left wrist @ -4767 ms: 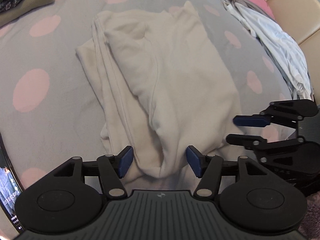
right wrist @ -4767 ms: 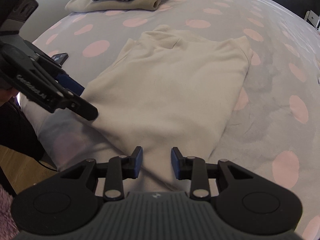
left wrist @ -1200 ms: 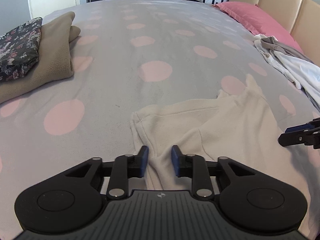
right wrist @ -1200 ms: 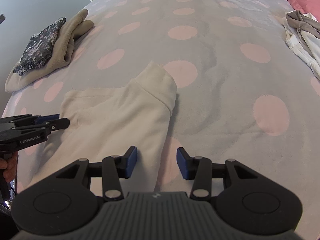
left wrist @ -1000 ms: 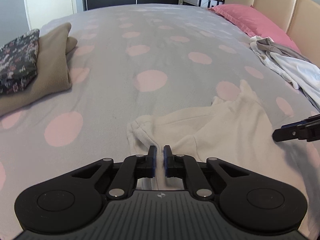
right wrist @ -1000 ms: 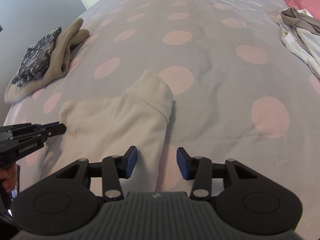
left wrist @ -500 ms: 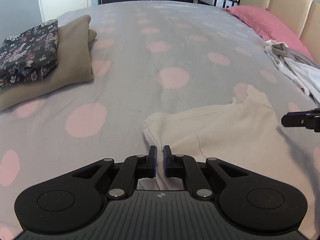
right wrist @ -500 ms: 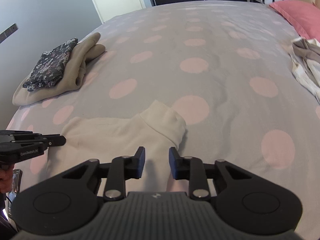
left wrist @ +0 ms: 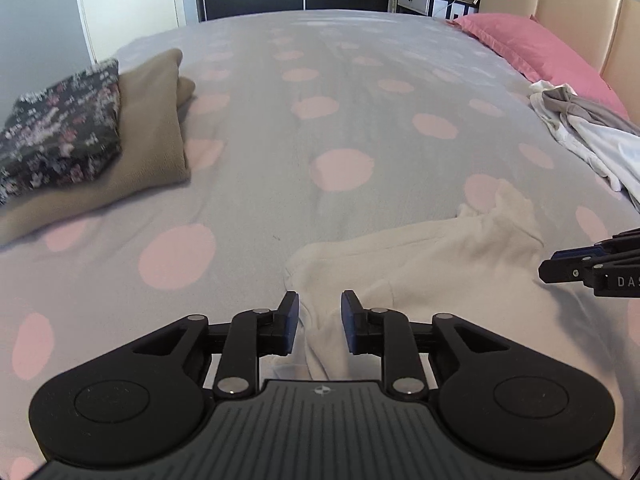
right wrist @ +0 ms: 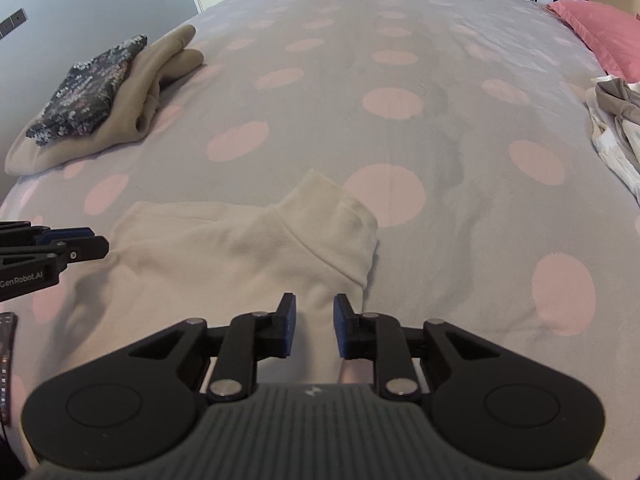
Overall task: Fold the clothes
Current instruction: 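Open the left tool and move both tools over the flattened top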
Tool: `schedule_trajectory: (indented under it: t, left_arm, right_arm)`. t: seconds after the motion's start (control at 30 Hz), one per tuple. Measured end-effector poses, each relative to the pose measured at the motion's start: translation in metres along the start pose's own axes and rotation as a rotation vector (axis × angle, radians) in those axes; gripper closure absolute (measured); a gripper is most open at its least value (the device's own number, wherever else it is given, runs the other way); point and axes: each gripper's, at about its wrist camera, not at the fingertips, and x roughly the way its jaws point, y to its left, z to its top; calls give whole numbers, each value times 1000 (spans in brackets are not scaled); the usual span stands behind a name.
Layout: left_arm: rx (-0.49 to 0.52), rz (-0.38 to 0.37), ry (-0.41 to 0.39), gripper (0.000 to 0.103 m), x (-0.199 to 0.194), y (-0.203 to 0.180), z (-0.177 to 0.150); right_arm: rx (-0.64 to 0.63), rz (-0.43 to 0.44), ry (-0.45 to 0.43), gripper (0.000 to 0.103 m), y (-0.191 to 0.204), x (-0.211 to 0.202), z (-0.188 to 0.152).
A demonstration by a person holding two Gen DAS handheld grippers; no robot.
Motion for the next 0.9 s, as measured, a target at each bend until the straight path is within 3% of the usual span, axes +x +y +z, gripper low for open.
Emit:
schedule_trajectory:
  t: [0.17, 0.33, 0.57, 0.7, 0.9]
  left_arm:
    - [32, -79, 9, 89, -30, -20, -10]
    - [63, -159, -7, 89, -52, -43, -35]
    - [129, -71, 95, 98, -32, -54, -68]
    - [186, -24, 92, 98, -29, -61, -75]
    - [178, -20, 54, 97, -36, -59, -80]
  right_arm:
    - [-42, 3, -26, 79, 10, -31, -15]
    - [-45, 36, -16, 79, 16, -51, -36]
    - [-163, 22, -10, 77, 35, -50, -74]
    - [-274, -8, -18, 76, 45, -35, -88]
    - [-217, 12, -12, 76, 38, -35, -81]
